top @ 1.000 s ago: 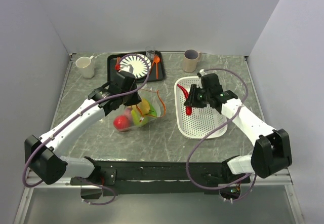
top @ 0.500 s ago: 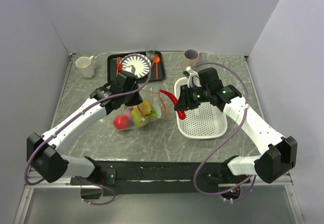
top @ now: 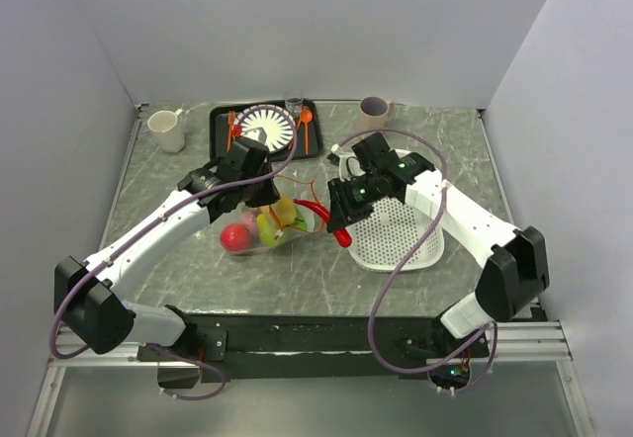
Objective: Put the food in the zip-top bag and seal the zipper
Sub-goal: Place the fake vegetable in the zipper food storage bag.
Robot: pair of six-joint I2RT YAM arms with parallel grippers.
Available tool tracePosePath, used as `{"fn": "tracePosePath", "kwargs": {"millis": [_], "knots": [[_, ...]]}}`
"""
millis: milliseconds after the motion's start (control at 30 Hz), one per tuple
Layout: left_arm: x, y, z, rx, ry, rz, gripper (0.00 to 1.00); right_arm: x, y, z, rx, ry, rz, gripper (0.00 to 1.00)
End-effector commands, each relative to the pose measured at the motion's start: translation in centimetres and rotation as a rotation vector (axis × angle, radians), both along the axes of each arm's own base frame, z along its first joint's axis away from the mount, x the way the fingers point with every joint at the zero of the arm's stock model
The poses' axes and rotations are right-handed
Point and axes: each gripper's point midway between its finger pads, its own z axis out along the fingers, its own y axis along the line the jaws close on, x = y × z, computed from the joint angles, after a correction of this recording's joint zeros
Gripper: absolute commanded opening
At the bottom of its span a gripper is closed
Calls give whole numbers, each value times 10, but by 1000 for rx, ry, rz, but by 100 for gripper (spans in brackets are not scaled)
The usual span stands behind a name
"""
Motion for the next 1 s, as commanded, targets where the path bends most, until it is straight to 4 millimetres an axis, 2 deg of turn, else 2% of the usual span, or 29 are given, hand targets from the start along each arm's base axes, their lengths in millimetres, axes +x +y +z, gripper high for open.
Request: {"fn": "tracePosePath", "kwargs": {"millis": [0,67,200,267,433,667,967], "knots": [[7,-19,27,-85,-53,-64,1,10,14,20,42,-25,6,13],[8,-25,29,-97,-51,-84,1,17,20,27,54,-37,-1,13],[8,-25,26,-90,-38,-76,1,35,26,21,0,-25,-28,16],[8,-25,30,-101,-51,-78,1,38,27,19,-29,-15,-37,16],[6,-25,38,-125,-76,-80,1,62,27,12,-110,-32,-115,16],[4,-25,37,-123,-75,-90,1,77,23,4,-213,-35,-159,20],[-1,-37,33,-140,-61,-154,1,92,39,7,-220,-56,-171,23]]}}
